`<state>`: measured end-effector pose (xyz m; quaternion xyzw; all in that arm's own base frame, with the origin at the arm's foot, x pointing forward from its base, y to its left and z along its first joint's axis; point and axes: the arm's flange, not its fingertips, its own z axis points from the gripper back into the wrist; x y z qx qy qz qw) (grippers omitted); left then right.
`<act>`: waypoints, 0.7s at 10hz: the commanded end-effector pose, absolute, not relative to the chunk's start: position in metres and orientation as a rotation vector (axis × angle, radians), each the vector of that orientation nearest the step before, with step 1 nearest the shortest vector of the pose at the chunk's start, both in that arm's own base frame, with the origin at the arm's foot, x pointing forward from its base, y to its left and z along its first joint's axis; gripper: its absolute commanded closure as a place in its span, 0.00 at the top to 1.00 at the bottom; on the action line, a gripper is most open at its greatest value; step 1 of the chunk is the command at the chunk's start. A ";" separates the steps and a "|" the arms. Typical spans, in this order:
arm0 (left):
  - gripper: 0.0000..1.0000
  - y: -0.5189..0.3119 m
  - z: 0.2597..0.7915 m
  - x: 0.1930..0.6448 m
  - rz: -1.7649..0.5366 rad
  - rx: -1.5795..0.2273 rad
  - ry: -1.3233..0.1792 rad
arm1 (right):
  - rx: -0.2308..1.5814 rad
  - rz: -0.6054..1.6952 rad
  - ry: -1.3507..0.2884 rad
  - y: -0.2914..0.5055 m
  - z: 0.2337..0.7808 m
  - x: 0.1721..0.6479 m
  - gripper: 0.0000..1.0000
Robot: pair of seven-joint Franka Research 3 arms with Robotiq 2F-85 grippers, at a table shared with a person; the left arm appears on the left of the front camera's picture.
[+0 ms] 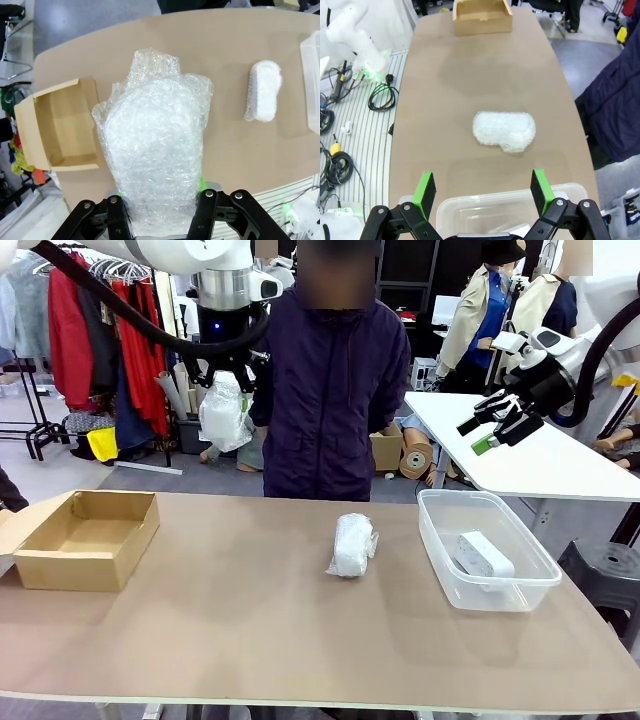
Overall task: Separate and place wrapped and unwrapped clocks.
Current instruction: Pick up the Digital clock indicated by the person, then if the picked Digital clock is wrapped, place it in the Package Box ; if not, place it in the Organizing box.
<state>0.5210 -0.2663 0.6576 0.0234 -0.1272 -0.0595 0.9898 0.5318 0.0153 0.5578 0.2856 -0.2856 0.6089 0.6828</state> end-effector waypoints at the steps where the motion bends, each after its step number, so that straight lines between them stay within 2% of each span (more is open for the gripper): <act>1: 0.00 -0.267 0.650 0.522 -0.121 0.048 -0.254 | 0.644 1.370 -0.642 0.015 0.560 0.532 1.00; 7: 0.00 -0.267 0.650 0.522 -0.121 0.048 -0.254 | 0.644 1.370 -0.642 0.015 0.560 0.532 1.00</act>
